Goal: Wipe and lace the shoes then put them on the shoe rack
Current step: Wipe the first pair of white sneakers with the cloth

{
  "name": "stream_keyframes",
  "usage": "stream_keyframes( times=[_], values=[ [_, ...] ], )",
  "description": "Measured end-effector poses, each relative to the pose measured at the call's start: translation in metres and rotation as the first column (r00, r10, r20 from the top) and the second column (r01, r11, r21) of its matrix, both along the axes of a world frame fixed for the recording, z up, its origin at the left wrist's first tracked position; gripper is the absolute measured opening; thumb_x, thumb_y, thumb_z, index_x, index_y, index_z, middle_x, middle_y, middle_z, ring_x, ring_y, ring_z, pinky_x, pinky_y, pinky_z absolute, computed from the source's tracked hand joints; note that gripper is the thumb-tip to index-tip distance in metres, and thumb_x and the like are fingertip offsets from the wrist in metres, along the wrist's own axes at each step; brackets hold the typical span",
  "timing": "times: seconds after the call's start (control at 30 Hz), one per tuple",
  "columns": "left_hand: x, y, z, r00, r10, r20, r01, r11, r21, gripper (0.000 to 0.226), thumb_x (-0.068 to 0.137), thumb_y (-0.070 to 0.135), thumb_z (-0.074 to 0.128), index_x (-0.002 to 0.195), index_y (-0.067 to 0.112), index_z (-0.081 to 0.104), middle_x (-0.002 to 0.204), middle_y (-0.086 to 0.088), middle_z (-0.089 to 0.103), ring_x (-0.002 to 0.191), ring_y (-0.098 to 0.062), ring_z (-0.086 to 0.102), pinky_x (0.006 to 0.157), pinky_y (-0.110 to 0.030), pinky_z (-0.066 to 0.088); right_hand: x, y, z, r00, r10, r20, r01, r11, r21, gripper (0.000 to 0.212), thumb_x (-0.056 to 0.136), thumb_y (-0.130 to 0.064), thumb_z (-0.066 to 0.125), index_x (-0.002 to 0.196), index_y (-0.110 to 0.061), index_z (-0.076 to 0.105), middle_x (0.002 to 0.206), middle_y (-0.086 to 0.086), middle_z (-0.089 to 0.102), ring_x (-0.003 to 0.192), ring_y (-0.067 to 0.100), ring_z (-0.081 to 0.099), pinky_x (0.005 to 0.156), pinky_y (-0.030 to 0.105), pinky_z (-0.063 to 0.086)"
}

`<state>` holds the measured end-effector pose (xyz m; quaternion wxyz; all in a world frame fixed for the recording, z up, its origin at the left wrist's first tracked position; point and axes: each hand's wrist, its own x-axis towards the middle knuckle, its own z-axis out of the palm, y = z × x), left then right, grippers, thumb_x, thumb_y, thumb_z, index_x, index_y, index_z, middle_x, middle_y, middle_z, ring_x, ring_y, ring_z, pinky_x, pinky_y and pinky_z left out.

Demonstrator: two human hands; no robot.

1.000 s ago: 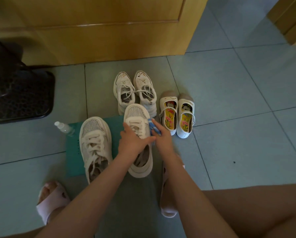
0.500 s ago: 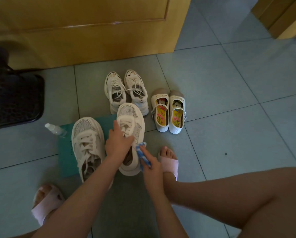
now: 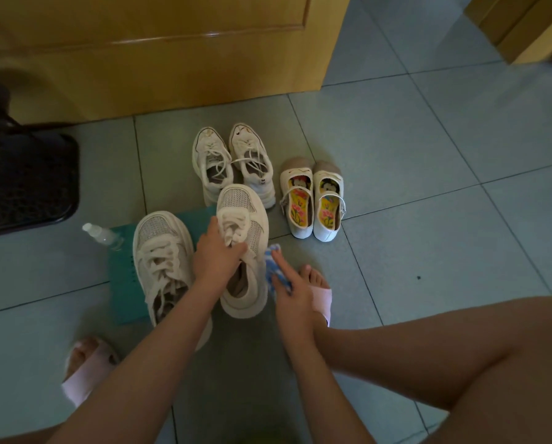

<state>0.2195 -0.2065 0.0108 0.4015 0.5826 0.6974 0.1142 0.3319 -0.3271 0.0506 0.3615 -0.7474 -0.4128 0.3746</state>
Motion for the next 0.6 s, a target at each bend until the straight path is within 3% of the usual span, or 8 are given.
stream_keyframes(
  times=[0.07, 0.17, 0.3, 0.37, 0.47, 0.53, 0.6],
  values=[
    [0.002, 0.0, 0.001, 1.0, 0.005, -0.005, -0.005, 1.0, 0.003, 0.075, 0.071, 0.038, 0.066, 0.137, 0.023, 0.034, 0.125, -0.007, 0.055, 0.109, -0.029, 0.055, 0.089, -0.047, 0.049, -0.018, 0.008, -0.003, 0.995, -0.001, -0.102, 0.002, 1.0, 0.009, 0.046, 0.095, -0.002, 0.044, 0.128, -0.033, 0.048, 0.135, -0.011, 0.041, 0.123, 0.006, 0.041, 0.094, -0.002, 0.029],
    [0.002, 0.0, 0.0, 1.0, 0.006, -0.008, -0.006, 1.0, 0.007, 0.075, 0.072, 0.038, 0.067, 0.137, 0.023, 0.033, 0.125, -0.007, 0.054, 0.11, -0.029, 0.055, 0.089, -0.047, 0.049, -0.043, -0.006, -0.011, 0.98, -0.08, -0.182, 0.085, 0.996, 0.022, 0.058, 0.089, 0.009, 0.044, 0.125, -0.036, 0.05, 0.139, -0.004, 0.046, 0.13, 0.009, 0.042, 0.107, 0.017, 0.033],
    [0.003, 0.0, -0.001, 1.0, 0.022, -0.014, -0.022, 1.0, -0.009, 0.076, 0.074, 0.038, 0.069, 0.138, 0.023, 0.032, 0.125, -0.007, 0.054, 0.109, -0.029, 0.056, 0.088, -0.047, 0.05, -0.064, -0.041, -0.01, 0.938, -0.211, -0.274, 0.212, 0.977, -0.025, 0.065, 0.086, 0.017, 0.045, 0.132, -0.029, 0.047, 0.14, -0.009, 0.044, 0.128, 0.001, 0.043, 0.099, 0.007, 0.035],
    [0.005, 0.0, 0.002, 1.0, 0.03, -0.01, -0.03, 0.999, -0.021, 0.078, 0.075, 0.039, 0.069, 0.14, 0.022, 0.029, 0.128, -0.008, 0.052, 0.111, -0.03, 0.055, 0.09, -0.046, 0.049, -0.072, -0.052, -0.006, 0.914, -0.232, -0.332, 0.214, 0.973, -0.089, 0.065, 0.087, 0.014, 0.05, 0.131, -0.033, 0.046, 0.14, -0.01, 0.044, 0.128, 0.005, 0.044, 0.099, 0.011, 0.038],
    [0.008, -0.001, 0.015, 0.998, 0.041, 0.042, -0.036, 0.992, -0.122, 0.086, 0.076, 0.043, 0.07, 0.144, 0.017, 0.024, 0.138, -0.01, 0.044, 0.121, -0.031, 0.048, 0.095, -0.041, 0.043, -0.08, -0.066, 0.012, 0.908, -0.15, -0.391, 0.109, 0.986, -0.125, 0.044, 0.091, -0.005, 0.056, 0.118, -0.039, 0.055, 0.126, -0.011, 0.058, 0.116, -0.001, 0.053, 0.101, 0.019, 0.042],
    [0.008, -0.001, 0.034, 0.994, 0.053, 0.098, -0.034, 0.982, -0.187, 0.083, 0.077, 0.047, 0.068, 0.143, 0.016, 0.028, 0.141, -0.011, 0.042, 0.124, -0.031, 0.045, 0.097, -0.04, 0.04, -0.079, -0.07, 0.033, 0.917, -0.121, -0.38, 0.083, 0.99, -0.114, 0.033, 0.092, -0.011, 0.056, 0.109, -0.039, 0.061, 0.115, -0.015, 0.065, 0.11, -0.007, 0.056, 0.097, 0.015, 0.043],
    [0.003, -0.001, 0.061, 0.989, 0.077, 0.123, -0.058, 0.986, -0.153, 0.07, 0.084, 0.048, 0.06, 0.141, 0.014, 0.035, 0.142, -0.011, 0.041, 0.126, -0.029, 0.044, 0.099, -0.038, 0.038, -0.066, -0.061, 0.062, 0.913, -0.17, -0.371, 0.16, 0.985, -0.057, 0.03, 0.092, -0.011, 0.056, 0.112, -0.031, 0.063, 0.11, -0.015, 0.066, 0.103, -0.014, 0.056, 0.09, 0.007, 0.043]
  ],
)
